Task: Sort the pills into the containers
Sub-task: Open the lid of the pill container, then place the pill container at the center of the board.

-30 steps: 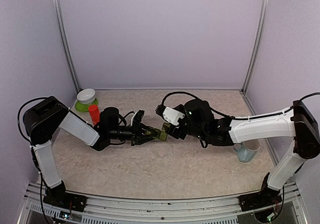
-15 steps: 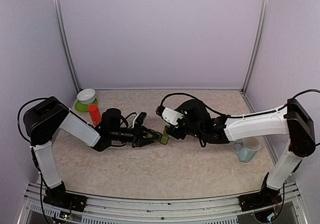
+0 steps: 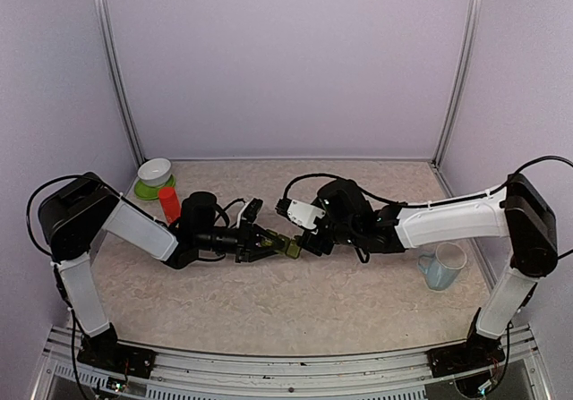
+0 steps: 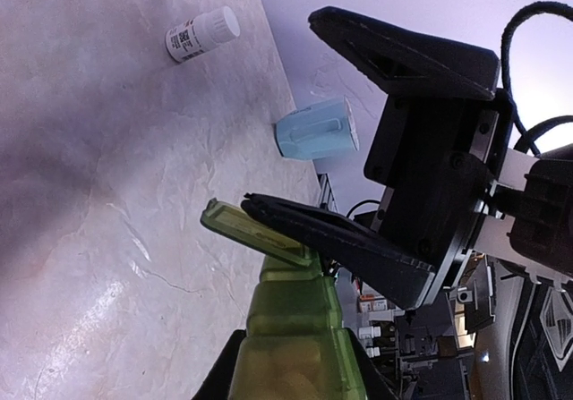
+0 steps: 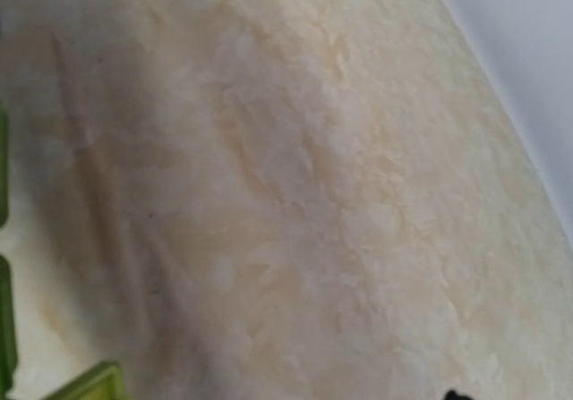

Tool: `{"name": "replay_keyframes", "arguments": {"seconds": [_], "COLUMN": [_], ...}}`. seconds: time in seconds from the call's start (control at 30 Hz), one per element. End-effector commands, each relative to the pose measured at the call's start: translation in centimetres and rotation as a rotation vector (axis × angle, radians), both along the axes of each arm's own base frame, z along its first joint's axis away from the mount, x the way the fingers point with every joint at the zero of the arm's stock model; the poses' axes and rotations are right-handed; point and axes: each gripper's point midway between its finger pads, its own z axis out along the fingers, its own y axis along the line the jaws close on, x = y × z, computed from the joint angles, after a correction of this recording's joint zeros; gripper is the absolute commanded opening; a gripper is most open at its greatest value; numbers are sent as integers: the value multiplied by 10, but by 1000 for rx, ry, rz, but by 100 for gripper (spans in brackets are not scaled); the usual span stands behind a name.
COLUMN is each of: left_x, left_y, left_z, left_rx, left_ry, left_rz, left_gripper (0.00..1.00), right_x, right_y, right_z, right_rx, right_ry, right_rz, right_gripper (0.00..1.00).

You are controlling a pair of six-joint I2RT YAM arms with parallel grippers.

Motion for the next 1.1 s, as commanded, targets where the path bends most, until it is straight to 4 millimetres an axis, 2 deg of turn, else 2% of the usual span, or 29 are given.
{"name": "replay_keyframes", "arguments": {"seconds": [0.0, 0.17, 0.27, 0.43, 0.6, 0.7, 0.83, 1.07], "left_x": [0, 1, 3, 13, 25, 34, 50, 72], "left_y": [-5, -4, -3, 2, 5, 7, 4, -7], "left_z": [32, 32, 30, 21, 2, -8, -19, -44], "left_rx": [-62, -60, -55, -41, -16, -16, -8, 35], "left_ry": [-93, -92, -87, -62, -11, 22, 47, 98], "left_rz": [-24, -21, -8, 32, 81, 113, 151, 200], "left_gripper": [20, 21, 20, 21, 21, 22, 22, 22], "right_x": [-3, -3, 8, 39, 56, 64, 65, 60], "right_y": [6, 6, 0, -24, -49, -64, -69, -76], "right_z": [-6, -3, 3, 34, 70, 83, 94, 92], "right_rx": [5, 20, 30, 106, 202, 238, 283, 308], "right_ry": [58, 71, 48, -18, -100, -126, -135, -114], "right_rz": [32, 37, -17, -181, -305, -381, -417, -439], "right_gripper": [74, 74, 75, 76, 82, 83, 83, 83]}}
